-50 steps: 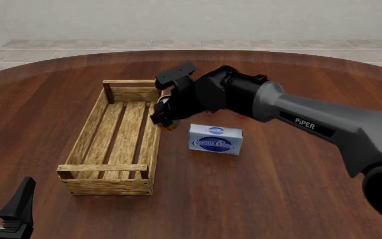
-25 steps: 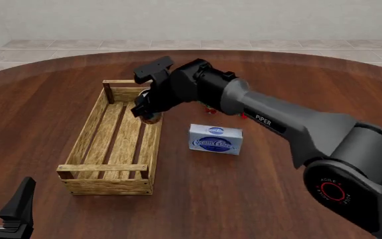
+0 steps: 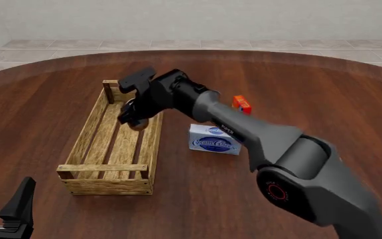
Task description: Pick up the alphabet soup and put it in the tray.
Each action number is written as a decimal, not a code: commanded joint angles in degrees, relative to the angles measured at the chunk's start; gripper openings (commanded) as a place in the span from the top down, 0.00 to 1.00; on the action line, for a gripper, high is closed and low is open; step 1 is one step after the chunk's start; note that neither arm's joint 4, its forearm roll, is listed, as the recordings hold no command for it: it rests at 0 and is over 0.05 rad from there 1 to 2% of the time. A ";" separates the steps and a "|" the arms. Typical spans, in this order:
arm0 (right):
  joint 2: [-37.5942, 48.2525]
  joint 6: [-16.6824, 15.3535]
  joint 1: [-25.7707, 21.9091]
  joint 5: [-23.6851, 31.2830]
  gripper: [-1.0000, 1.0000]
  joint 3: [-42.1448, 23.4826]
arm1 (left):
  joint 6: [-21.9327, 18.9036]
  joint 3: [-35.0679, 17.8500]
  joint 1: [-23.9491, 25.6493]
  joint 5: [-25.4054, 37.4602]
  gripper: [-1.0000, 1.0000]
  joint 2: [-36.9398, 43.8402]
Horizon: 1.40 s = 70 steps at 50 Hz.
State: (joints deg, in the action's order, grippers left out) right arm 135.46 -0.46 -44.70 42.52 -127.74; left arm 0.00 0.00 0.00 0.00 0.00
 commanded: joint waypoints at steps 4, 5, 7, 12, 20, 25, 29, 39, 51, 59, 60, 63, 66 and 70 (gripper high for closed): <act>7.74 2.03 -0.88 3.47 1.00 -10.78 | 0.00 0.00 0.00 0.00 0.00 0.00; 8.15 2.16 -0.96 3.63 1.00 -11.28 | 0.00 0.00 0.00 0.00 0.00 0.00; 8.70 2.22 -0.98 3.81 1.00 -11.86 | 0.00 0.00 0.00 0.00 0.00 0.00; 9.61 3.14 -1.64 3.22 1.00 -11.92 | 0.00 0.00 0.00 0.00 0.00 0.00; 10.68 4.01 -2.12 2.40 1.00 -12.16 | 0.00 0.00 0.00 0.00 0.00 0.00; 10.48 5.15 -2.74 0.75 1.00 -10.76 | 0.00 0.00 0.00 0.00 0.00 0.00; 9.97 5.62 -3.12 -0.78 1.00 -8.97 | 0.00 0.00 0.00 0.00 0.00 0.00; 10.20 7.52 -3.76 -3.99 1.00 -6.39 | 0.00 0.00 0.00 0.00 0.00 0.00; 11.04 8.72 -4.46 -6.03 1.00 -5.01 | 0.00 0.00 0.00 0.00 0.00 0.00; 10.85 10.03 -5.02 -8.53 1.00 -2.24 | 0.00 0.00 0.00 0.00 0.00 0.00; 10.84 10.03 -5.02 -8.55 1.00 -2.20 | 0.00 0.00 0.00 0.00 0.00 0.00; 11.35 10.18 -5.00 -8.62 1.00 -2.51 | 0.00 0.00 0.00 0.00 0.00 0.00; 11.92 10.25 -4.98 -8.63 1.00 -2.87 | 0.00 0.00 0.00 0.00 0.00 0.00; 12.23 10.42 -5.00 -8.86 1.00 -2.77 | 0.00 0.00 0.00 0.00 0.00 0.00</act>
State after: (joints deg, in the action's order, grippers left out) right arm 146.75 8.36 -49.27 34.77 -131.11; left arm 0.00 0.00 0.00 0.00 0.00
